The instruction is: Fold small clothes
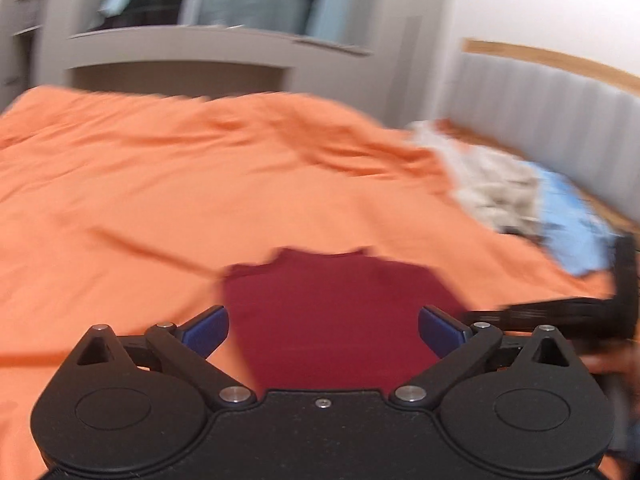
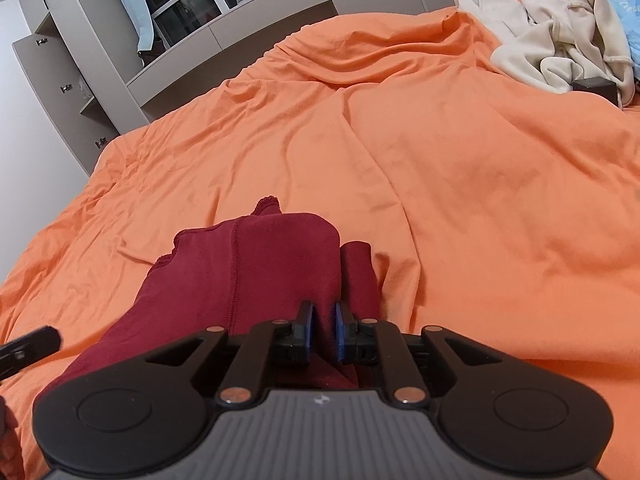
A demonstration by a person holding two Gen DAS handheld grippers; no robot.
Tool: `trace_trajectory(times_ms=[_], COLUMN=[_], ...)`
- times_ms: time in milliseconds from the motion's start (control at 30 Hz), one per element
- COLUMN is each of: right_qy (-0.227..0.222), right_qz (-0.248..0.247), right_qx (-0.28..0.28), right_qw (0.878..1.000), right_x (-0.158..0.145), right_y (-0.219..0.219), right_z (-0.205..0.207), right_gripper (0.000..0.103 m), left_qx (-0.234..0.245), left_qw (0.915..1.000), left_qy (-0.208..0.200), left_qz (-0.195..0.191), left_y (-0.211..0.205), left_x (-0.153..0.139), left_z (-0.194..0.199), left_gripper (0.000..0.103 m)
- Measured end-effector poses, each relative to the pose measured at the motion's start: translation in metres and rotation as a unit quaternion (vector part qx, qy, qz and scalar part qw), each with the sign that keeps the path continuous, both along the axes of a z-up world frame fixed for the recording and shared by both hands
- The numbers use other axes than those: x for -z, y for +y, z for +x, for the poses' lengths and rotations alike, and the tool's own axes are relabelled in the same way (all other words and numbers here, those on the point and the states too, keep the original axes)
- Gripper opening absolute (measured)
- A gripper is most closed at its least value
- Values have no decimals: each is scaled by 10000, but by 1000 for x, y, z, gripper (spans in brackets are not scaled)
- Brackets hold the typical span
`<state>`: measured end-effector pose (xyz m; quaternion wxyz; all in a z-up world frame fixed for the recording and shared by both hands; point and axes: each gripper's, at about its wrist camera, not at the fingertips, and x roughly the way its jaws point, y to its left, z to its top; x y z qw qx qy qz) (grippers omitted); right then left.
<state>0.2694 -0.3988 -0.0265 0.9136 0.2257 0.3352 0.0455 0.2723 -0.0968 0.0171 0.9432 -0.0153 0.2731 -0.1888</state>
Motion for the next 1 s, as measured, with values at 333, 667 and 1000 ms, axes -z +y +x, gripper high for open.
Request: trace_trajectory(times_ms=[333,667,1000], right_qy=[4,24,-130], right_qz=[2,38,194], right_qx=[3,49,70], right_qw=[10000,10000,9997], right_x=[0,2,-2], right_y=[0,-2,-10], right_z=[0,-1,-4], right_gripper=[15,33,45], left_qx=[-769,-677,-682], left_qw=[9900,9906,9929], left_qy=[1101,1178,937], left_qz=[-420,-132,267], left_y=[32,15,-1], left_x=[33,59,60], left_z=[34,31,26], left_gripper=[101,102,102])
